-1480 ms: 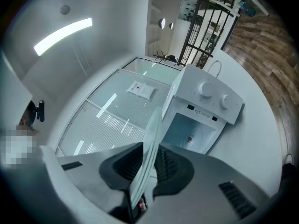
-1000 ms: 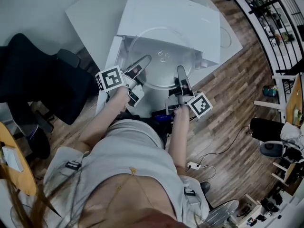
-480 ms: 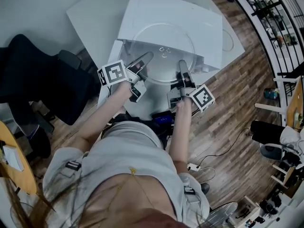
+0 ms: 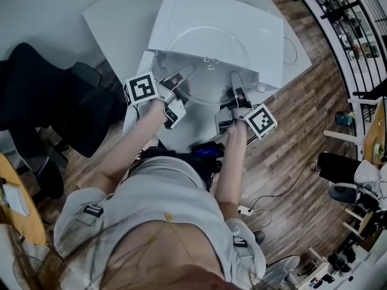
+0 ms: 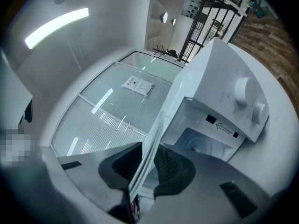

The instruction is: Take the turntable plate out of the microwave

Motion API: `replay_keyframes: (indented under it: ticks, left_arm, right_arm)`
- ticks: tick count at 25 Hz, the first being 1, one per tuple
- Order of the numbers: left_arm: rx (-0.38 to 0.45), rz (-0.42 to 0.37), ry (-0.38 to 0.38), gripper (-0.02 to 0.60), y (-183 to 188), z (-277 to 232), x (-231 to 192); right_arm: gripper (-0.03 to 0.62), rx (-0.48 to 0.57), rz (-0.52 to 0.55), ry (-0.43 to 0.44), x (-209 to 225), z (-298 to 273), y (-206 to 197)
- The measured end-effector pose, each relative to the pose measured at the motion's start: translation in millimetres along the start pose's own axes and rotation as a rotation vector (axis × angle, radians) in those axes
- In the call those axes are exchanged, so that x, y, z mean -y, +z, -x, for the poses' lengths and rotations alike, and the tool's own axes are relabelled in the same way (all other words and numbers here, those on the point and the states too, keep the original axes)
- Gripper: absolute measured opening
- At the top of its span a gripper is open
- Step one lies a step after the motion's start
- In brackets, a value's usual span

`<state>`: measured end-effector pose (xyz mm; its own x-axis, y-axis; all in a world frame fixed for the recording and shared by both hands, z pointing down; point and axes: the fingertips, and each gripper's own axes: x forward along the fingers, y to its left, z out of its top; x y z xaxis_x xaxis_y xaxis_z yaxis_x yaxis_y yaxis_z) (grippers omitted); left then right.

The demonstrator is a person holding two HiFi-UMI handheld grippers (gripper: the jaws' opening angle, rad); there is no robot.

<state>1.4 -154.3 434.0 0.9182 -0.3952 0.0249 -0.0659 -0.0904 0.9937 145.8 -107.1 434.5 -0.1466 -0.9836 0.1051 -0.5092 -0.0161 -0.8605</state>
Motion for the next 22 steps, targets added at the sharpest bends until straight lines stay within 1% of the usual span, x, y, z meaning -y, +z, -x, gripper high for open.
replay_keyframes:
  ticks: [1, 3, 4, 6, 7, 8, 9, 10, 11, 13, 15, 17, 18, 19, 20, 22]
  left_arm:
    - [0.006, 0.002, 0.001, 0.053, 1.8, -0.5, -0.2]
    - [0.026, -0.002, 0.017, 0.054, 6.1, -2.5, -3.2]
    - [0.042, 0.001, 0.028, 0.052, 8.5, -3.7, -5.0]
    - [0.08, 0.017, 0.043, 0.051, 12.8, -4.8, -6.7]
    - [0.101, 0.029, 0.045, 0.051, 14.6, -4.6, -6.2]
    - [0.124, 0.04, 0.045, 0.049, 16.6, -4.1, -6.0]
    - [0.146, 0.048, 0.046, 0.046, 18.9, -3.4, -6.7]
    - [0.166, 0.055, 0.048, 0.046, 21.1, -3.3, -7.9]
    - [0.182, 0.066, 0.047, 0.046, 22.3, -3.9, -9.1]
    - [0.209, 0.102, 0.04, 0.044, 22.4, -6.6, -10.9]
    - [0.24, 0.136, 0.03, 0.044, 22.0, -8.4, -10.5]
    - [0.27, 0.143, 0.028, 0.044, 23.9, -6.0, -10.7]
    - [0.279, 0.138, 0.025, 0.044, 25.2, -3.5, -11.1]
    - [0.284, 0.128, 0.016, 0.046, 26.2, -1.2, -11.2]
    - [0.286, 0.112, 0.003, 0.046, 26.7, -0.3, -10.4]
    - [0.283, 0.059, -0.025, 0.053, 27.1, -3.8, -6.2]
  right_arm:
    - [0.083, -0.006, -0.002, -0.011, -0.4, -1.8, 0.9]
    - [0.076, -0.032, -0.018, -0.06, 2.6, -6.5, -0.8]
    - [0.08, -0.047, -0.031, -0.067, 2.4, -9.9, -3.4]
    - [0.1, -0.072, -0.022, -0.013, -7.3, -15.8, -8.4]
    - [0.119, -0.086, 0.011, 0.032, -16.0, -17.4, -10.5]
    - [0.163, -0.103, 0.048, 0.071, -24.6, -18.1, -13.4]
    - [0.214, -0.118, 0.082, 0.085, -28.9, -16.7, -17.5]
    - [0.246, -0.129, 0.114, 0.072, -28.5, -12.9, -21.9]
    - [0.263, -0.136, 0.149, 0.056, -26.8, -7.8, -26.0]
    - [0.27, -0.144, 0.209, 0.044, -26.3, 3.5, -33.1]
    - [0.27, -0.181, 0.23, 0.056, -29.1, 13.9, -45.1]
    - [0.268, -0.248, 0.211, 0.092, -35.0, 20.7, -64.0]
    - [0.235, -0.273, 0.19, 0.117, -39.4, 22.5, -73.5]
    - [0.187, -0.286, 0.166, 0.14, -43.5, 23.4, -80.6]
    - [0.161, -0.291, 0.146, 0.153, -45.8, 23.1, -84.0]
    - [0.16, -0.294, 0.134, 0.159, -45.2, 19.5, -81.3]
